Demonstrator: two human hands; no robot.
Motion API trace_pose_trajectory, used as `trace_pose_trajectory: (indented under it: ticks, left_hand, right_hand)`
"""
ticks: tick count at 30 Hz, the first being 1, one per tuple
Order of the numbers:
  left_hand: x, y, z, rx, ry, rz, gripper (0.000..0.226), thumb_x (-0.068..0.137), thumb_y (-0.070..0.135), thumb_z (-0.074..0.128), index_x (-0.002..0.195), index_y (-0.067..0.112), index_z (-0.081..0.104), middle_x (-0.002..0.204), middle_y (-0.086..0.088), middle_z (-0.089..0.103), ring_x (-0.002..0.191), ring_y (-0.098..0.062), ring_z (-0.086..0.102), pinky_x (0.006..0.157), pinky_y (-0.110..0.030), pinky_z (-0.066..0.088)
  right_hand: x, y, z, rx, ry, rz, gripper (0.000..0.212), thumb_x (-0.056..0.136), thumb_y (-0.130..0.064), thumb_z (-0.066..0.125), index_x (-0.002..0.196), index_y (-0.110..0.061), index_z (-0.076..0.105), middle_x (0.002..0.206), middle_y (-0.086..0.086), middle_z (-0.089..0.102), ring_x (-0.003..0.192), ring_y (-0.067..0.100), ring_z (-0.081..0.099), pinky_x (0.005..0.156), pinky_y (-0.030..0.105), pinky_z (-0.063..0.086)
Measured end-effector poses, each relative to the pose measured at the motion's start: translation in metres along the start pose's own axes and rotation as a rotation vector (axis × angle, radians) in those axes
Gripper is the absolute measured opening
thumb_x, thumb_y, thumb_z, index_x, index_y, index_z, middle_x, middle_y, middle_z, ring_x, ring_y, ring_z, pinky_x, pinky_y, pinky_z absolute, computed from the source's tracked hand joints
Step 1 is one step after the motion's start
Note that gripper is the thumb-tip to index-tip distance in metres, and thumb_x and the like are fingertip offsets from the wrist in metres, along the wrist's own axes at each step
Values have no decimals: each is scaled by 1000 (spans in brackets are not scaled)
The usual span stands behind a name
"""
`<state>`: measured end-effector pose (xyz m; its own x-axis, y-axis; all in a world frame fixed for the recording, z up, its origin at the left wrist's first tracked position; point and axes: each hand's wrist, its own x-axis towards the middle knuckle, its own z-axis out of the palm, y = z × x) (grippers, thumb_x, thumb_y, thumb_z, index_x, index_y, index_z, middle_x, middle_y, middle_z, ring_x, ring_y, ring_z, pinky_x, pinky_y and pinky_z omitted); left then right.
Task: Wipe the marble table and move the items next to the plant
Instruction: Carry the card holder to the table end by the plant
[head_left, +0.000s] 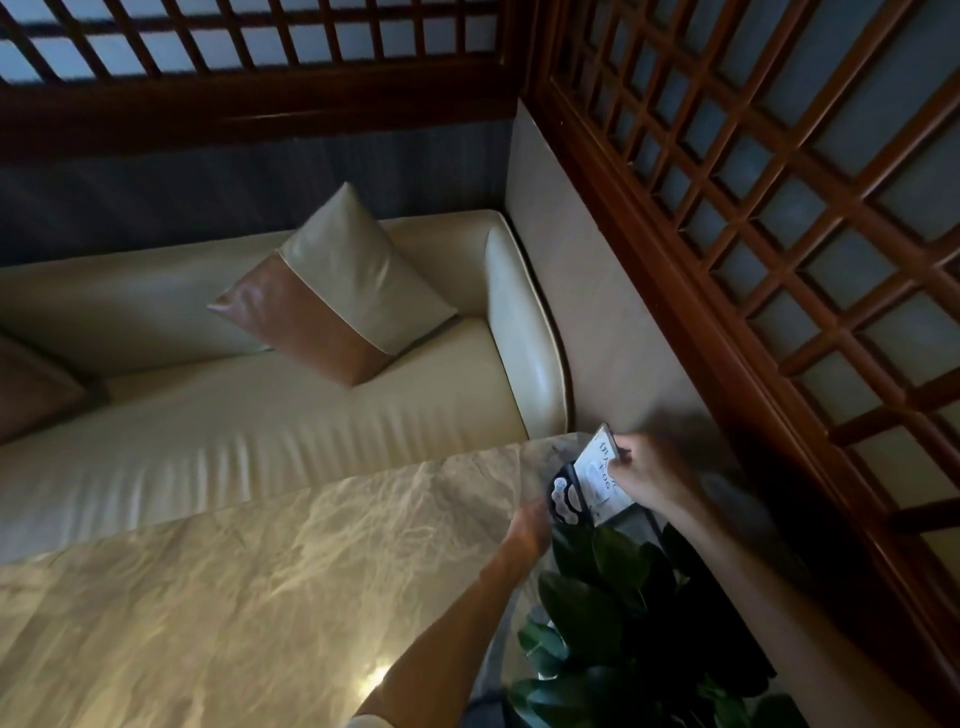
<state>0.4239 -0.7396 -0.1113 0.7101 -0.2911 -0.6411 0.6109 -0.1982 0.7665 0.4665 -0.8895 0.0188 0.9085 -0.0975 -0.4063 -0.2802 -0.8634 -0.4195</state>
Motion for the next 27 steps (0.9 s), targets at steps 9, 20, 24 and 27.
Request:
trace_pose_trajectory:
  ticks: [9, 20, 24, 27]
  left_hand:
    - [6, -11, 6, -14, 32, 30, 20, 93, -7, 46, 103, -3, 63, 84, -1, 65, 69, -2, 67, 70, -16, 56]
    - [-64, 2, -68, -201, 255, -42, 32, 95, 0, 46, 126, -5, 51, 94, -11, 60, 76, -20, 60, 62, -23, 55]
    - [-125, 10, -119, -15, 428, 76, 30, 96, 1, 43, 123, -2, 55, 110, -16, 62, 99, -25, 58, 71, -21, 52]
    - [-184, 1, -156, 231, 573, 136, 30, 96, 7, 44, 121, 4, 59, 120, -18, 66, 108, -31, 63, 91, -37, 53]
  right_hand:
    - [-6, 9, 2, 66, -15, 21, 33, 79, -20, 53, 108, -20, 67, 95, 2, 75, 86, 22, 69, 80, 40, 58]
    - [-33, -20, -26, 207, 89, 63, 53, 90, -43, 56, 134, -12, 54, 131, 10, 63, 120, 24, 60, 101, 35, 46]
    - [-77, -76, -29, 284, 199, -143, 33, 93, -37, 54, 114, -16, 68, 115, 2, 72, 107, 19, 67, 88, 27, 47]
    - [-117, -118, 3, 363, 121, -304, 32, 91, -45, 53, 101, -21, 71, 99, -1, 76, 97, 16, 70, 88, 37, 55]
